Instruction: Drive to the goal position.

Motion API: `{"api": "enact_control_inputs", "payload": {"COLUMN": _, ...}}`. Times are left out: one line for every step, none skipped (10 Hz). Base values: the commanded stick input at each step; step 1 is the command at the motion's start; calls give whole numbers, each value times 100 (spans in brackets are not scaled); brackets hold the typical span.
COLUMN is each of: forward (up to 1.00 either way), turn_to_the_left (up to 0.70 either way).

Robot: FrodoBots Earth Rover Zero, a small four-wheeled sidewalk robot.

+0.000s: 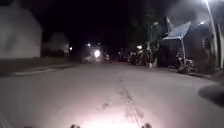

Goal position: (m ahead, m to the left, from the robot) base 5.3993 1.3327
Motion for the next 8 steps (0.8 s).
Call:
{"api": "enact_control_inputs", "payload": {"forward": 85, "turn_to_the_left": -6}}
{"api": "enact_control_inputs", "payload": {"forward": 85, "turn_to_the_left": 0}}
{"api": "enact_control_inputs", "payload": {"forward": 85, "turn_to_the_left": 0}}
{"api": "enact_control_inputs", "payload": {"forward": 85, "turn_to_the_left": -8}}
{"api": "enact_control_inputs", "payload": {"forward": 85, "turn_to_the_left": -24}}
{"api": "enact_control_inputs", "payload": {"forward": 85, "turn_to_the_left": -19}}
{"api": "enact_control_inputs", "payload": {"forward": 85, "turn_to_the_left": 0}}
{"api": "enact_control_inputs", "payload": {"forward": 85, "turn_to_the_left": 0}}
